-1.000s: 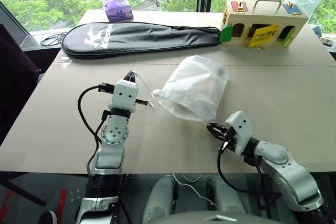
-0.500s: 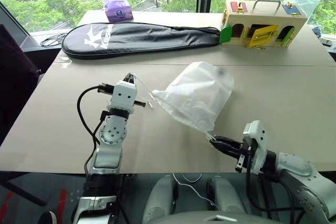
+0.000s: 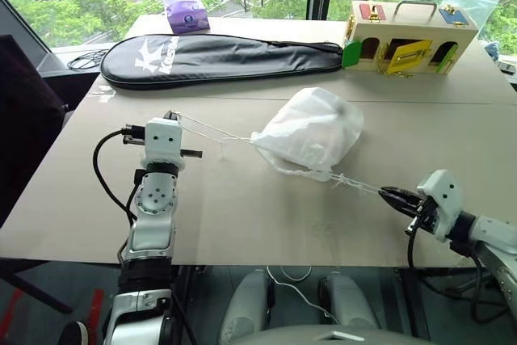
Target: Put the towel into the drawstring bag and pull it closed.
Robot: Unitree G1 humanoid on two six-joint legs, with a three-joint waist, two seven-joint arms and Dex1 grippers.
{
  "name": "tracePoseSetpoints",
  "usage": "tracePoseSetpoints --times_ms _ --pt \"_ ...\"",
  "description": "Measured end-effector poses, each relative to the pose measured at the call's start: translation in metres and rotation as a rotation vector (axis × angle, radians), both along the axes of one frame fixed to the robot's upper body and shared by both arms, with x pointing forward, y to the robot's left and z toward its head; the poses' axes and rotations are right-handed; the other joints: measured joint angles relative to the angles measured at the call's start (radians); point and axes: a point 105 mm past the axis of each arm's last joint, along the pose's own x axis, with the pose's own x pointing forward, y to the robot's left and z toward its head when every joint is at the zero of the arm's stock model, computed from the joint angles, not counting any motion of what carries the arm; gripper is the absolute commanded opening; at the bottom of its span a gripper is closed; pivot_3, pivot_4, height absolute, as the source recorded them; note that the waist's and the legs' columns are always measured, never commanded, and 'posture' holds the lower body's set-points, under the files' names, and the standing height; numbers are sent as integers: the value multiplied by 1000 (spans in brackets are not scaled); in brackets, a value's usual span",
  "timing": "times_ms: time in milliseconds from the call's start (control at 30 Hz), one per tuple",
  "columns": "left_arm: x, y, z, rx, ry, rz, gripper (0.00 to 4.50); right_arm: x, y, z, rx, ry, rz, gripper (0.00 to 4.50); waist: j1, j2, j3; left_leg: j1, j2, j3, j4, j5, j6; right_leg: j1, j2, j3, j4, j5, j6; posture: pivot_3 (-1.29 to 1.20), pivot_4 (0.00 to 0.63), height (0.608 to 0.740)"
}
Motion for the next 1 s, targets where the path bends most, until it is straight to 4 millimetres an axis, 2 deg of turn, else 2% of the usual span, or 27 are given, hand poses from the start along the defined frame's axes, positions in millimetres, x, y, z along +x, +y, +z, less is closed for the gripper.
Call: tracePoseSetpoints --times_ms 133,333,433,633,767,900,933,967,1000 --pt "0 4 -4 -61 9 36 0 24 -38 12 -62 -112 -206 69 0 0 0 0 0 0 1 0 0 0 0 0 0 0 0 0 150 740" --pt "1 13 -3 -125 6 92 0 45 -72 27 -63 -239 -487 69 0 0 0 0 0 0 1 0 0 0 0 1 1 0 0 0 150 740" --pt "1 16 -9 -165 20 119 0 49 -81 33 -31 -278 -600 69 0 0 0 0 0 0 1 0 0 0 0 1 1 0 0 0 150 740" --pt "5 18 -11 -196 29 143 0 48 -104 28 72 -251 -849 69 0 0 0 0 0 0 1 0 0 0 0 1 2 0 0 0 150 740" --pt "8 19 -13 -215 31 149 0 49 -108 21 172 -197 -950 69 -2 1 0 0 0 0 1 0 0 0 0 1 2 0 0 0 150 740" --pt "10 19 -20 -258 46 124 0 51 -106 19 290 -155 -966 69 -2 1 0 0 0 0 1 0 0 0 0 1 2 0 0 0 150 740" --pt "10 17 -20 -272 49 103 0 51 -107 20 315 -156 -963 738 -2 1 0 0 0 1 1 0 0 0 0 1 2 0 0 0 150 740" --pt "12 11 -22 -298 64 36 0 51 -104 23 334 -147 -910 988 -1 1 0 0 0 1 1 0 0 0 0 1 2 0 0 0 150 740" --pt "13 9 -23 -312 75 1 0 51 -103 25 338 -144 -876 1421 -1 1 0 0 0 1 1 0 0 0 0 1 2 0 0 0 150 740"
